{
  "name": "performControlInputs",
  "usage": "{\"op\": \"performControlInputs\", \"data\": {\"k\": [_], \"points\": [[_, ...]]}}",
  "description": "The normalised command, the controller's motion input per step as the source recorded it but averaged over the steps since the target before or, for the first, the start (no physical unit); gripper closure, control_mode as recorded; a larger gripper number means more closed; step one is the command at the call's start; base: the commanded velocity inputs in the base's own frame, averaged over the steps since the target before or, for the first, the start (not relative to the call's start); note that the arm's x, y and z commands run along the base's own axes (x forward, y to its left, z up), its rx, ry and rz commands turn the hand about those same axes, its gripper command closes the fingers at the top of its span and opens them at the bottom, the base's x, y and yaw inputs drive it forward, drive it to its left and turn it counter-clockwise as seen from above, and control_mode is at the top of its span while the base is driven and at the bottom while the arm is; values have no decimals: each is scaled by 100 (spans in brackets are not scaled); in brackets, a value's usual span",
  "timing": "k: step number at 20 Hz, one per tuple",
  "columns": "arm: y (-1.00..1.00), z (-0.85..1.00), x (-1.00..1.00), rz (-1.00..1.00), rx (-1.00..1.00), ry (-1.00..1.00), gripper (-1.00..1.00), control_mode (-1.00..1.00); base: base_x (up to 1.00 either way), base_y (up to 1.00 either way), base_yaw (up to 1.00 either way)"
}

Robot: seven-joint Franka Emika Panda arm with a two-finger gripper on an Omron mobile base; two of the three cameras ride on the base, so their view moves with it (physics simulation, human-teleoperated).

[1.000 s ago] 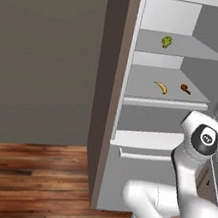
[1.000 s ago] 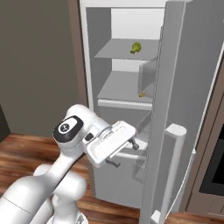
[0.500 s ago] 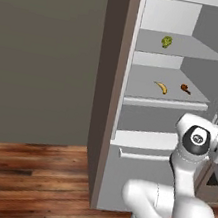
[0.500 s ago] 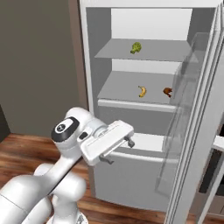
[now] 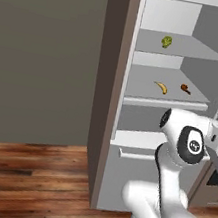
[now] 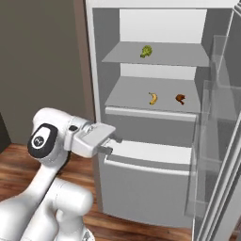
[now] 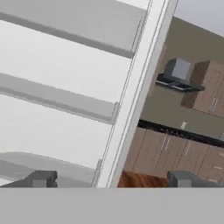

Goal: Open the fridge, remove the banana, broccoli, and chicken drumstick, and place them on any counter.

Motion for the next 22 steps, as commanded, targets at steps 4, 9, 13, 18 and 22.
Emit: {"op": "performControlInputs", "data": {"k": [4,9,13,18,22], "points": [[24,-1,1,92,38,33,-100,-100,0,0,0],[38,3,51,61,41,40,-100,-100,0,0,0],[48,-10,49,60,28,36,-100,-100,0,0,0],[73,-35,40,47,6,21,-100,-100,0,0,0],[52,-41,17,29,4,2,-100,-100,0,0,0]]}}
